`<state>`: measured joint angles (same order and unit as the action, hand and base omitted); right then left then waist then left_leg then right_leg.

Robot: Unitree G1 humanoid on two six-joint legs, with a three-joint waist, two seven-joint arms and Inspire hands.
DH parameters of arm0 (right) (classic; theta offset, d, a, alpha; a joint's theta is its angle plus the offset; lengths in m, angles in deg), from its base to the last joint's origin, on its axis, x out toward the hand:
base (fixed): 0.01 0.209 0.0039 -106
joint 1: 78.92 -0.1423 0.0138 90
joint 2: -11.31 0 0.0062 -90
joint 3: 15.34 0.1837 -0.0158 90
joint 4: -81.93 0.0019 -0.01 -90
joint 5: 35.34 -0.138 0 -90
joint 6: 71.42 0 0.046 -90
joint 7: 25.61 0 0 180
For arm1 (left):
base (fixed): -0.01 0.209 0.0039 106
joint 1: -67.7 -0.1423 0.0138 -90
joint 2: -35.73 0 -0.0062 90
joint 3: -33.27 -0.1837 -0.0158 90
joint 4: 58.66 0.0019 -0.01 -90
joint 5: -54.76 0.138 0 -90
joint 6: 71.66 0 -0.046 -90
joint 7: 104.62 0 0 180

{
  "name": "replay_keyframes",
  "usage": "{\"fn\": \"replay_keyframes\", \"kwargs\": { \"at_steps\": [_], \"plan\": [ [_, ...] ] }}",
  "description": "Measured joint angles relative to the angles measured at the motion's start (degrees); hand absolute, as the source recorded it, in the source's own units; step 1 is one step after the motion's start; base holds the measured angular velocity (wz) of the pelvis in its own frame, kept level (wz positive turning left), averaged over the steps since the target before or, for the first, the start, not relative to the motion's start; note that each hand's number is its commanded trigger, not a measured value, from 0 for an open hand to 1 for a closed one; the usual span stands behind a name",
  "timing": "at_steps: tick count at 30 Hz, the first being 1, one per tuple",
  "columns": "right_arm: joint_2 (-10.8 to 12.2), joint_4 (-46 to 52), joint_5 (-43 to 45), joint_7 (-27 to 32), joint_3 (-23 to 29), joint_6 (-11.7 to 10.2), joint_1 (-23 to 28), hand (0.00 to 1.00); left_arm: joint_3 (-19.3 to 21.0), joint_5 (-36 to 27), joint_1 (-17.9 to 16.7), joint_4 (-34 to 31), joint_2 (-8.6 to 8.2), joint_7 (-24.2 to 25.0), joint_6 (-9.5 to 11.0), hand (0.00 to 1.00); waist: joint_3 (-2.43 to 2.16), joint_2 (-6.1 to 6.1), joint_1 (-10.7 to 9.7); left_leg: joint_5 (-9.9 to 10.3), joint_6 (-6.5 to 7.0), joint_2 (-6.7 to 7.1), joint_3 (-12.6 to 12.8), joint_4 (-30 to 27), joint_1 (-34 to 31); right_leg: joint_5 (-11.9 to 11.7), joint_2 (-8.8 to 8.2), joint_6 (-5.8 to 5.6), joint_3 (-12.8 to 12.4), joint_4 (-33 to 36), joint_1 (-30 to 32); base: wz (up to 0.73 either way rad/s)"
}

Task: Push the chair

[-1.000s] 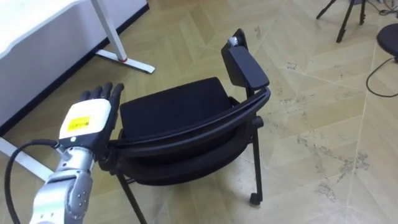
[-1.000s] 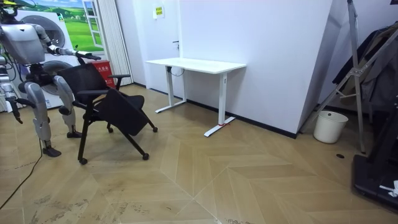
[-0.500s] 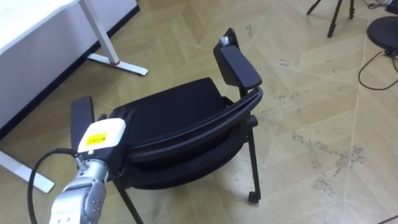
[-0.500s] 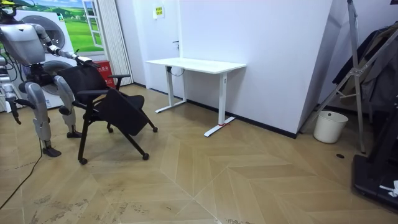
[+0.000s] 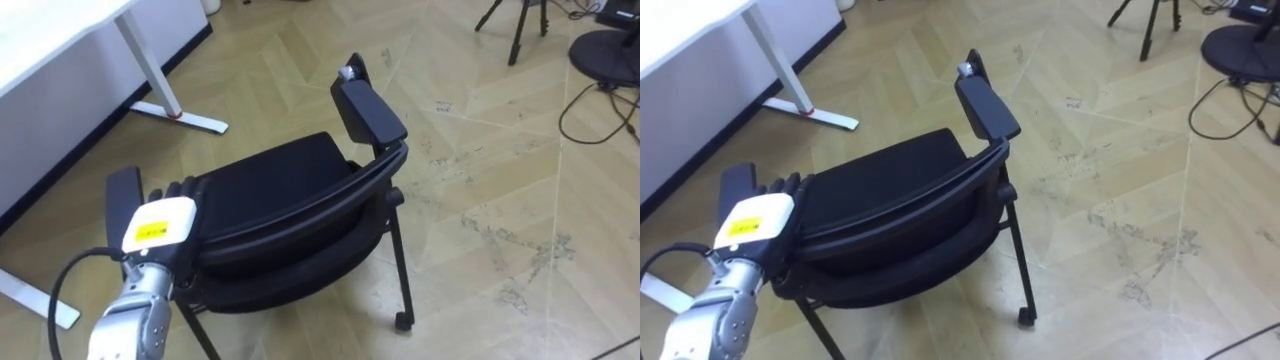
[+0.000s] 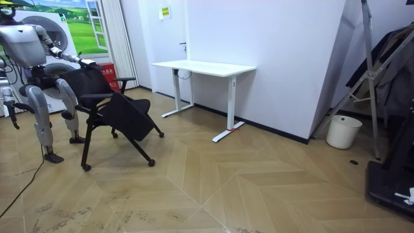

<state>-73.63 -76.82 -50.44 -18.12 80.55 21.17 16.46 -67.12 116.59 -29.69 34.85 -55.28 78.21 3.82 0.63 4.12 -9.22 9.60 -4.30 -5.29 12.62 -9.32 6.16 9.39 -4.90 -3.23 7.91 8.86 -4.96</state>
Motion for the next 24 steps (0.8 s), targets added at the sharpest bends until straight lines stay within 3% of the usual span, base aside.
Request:
{"fn": "replay_keyframes", "kwargs": {
  "at_steps": [8,17,24],
  "plan": [
    [-0.11,0.22,-0.05,0.39,0.03,0.01,-0.03,0.00,-0.10,-1.47,0.73,2.75,-0.28,-2.34,0.21,1.00,-0.35,0.19,0.07,0.00,0.00,0.00,0.67,0.01,0.69,0.00,0.00,0.00,-0.95,0.77,0.11,-0.05],
    [-0.20,0.55,0.48,1.68,0.04,0.02,-0.17,0.00,-0.58,-1.42,0.36,4.48,1.26,-2.36,1.29,1.00,-0.61,0.53,-1.10,0.00,0.00,0.04,1.05,0.09,1.39,-0.03,-0.01,-0.05,-1.63,0.99,0.08,-0.03],
    [-0.26,1.44,6.49,4.14,1.13,0.72,0.30,0.00,-1.09,-0.84,0.13,5.46,0.60,-5.00,1.45,1.00,-0.90,0.03,-1.42,0.00,0.00,0.02,1.05,0.08,1.61,-0.18,0.02,-0.10,-1.60,1.02,-0.04,0.00]
  ]
}}
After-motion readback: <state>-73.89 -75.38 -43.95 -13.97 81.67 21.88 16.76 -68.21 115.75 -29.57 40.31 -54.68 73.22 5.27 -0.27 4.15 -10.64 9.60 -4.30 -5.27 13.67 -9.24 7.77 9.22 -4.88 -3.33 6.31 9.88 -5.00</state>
